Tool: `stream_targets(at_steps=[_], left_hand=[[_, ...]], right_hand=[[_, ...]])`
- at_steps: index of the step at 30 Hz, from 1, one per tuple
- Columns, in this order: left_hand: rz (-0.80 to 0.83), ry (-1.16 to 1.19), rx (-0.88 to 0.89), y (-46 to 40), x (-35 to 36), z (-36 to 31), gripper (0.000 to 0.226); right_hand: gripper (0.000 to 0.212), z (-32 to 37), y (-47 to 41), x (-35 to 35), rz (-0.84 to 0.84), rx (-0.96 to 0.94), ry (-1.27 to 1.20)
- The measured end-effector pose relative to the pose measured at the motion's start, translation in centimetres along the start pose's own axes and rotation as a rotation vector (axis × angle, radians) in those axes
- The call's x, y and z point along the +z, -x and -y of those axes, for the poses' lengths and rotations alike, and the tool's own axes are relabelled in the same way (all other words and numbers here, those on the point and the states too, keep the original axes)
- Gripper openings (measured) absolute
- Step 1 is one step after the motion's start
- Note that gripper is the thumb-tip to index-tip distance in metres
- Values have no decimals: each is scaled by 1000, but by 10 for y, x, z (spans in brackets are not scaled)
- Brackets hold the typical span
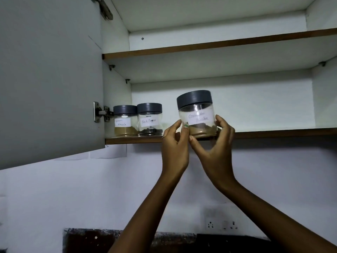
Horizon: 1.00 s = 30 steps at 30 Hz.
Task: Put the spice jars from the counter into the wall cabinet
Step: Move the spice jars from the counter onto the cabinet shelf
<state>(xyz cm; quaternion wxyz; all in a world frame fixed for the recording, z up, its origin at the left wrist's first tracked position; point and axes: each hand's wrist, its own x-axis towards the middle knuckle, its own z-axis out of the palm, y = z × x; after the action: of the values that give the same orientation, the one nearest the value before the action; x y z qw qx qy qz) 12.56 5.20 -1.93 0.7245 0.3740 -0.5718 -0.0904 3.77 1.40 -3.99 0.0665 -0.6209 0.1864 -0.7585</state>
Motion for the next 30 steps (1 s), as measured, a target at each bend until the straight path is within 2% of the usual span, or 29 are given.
stream_targets(at_steps=[5, 12, 16, 21, 24, 30], left_hand=[[-27, -192, -44, -25, -16, 12, 37], [-75, -200, 10, -47, -29, 15, 34], [-66, -232, 84, -51, -26, 23, 19], [-47, -269, 64, -55, -24, 35, 28], [-62, -344, 37, -57, -23, 40, 45], [-44, -497, 62, -64, -16, 48, 45]], right_hand=[[75, -19, -8, 39, 51, -79, 117], [72, -21, -15, 69, -33, -143, 160], [72, -28, -19, 71, 1, -123, 212], [73, -37, -17, 75, 95, -88, 441], [67, -42, -13, 76, 128, -98, 586], [75, -49, -10, 75, 261, -110, 767]])
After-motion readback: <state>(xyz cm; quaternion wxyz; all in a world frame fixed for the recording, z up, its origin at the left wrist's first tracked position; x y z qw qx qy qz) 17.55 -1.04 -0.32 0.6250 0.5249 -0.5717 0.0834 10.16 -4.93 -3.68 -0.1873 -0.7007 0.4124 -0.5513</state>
